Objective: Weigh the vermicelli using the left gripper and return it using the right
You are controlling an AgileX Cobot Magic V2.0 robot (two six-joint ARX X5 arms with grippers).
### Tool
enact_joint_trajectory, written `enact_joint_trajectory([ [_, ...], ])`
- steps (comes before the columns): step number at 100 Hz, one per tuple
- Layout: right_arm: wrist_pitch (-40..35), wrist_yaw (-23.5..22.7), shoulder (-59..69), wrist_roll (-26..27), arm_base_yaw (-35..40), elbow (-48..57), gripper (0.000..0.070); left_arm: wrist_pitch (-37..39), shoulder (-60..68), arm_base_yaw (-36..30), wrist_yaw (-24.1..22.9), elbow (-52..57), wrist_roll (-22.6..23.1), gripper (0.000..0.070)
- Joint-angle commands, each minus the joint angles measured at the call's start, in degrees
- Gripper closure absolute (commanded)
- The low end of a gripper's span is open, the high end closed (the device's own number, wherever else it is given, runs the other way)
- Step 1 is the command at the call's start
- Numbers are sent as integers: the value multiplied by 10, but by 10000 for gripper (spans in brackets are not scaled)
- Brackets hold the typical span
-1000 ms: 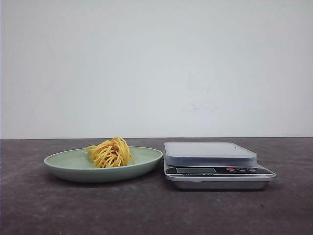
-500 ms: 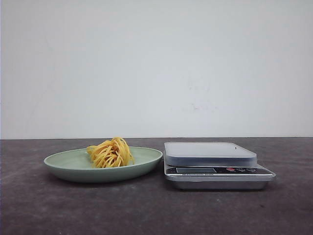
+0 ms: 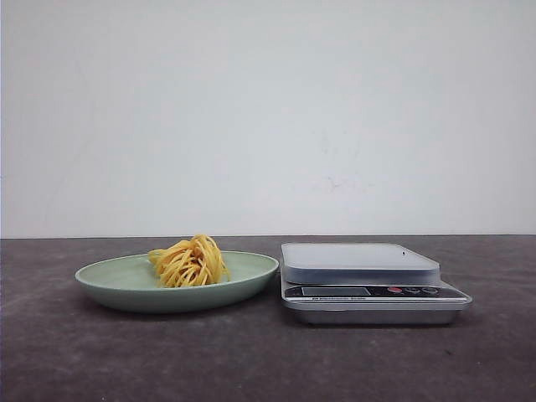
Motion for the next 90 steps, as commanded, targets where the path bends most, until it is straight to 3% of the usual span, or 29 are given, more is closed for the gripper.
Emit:
enact_joint_trajectory([
  [1, 7, 0, 1, 6, 2, 5, 699, 16, -5, 12, -4, 3, 27, 700],
  [24, 7, 0, 1, 6, 2, 5, 699, 239, -27, 142, 7, -123, 92, 700],
  [52, 7, 0, 1, 6, 2, 5, 699, 490, -90, 232, 51, -377, 92, 700],
  [90, 7, 0, 1, 6, 2, 5, 699, 505, -128, 240, 75, -483, 95, 700],
])
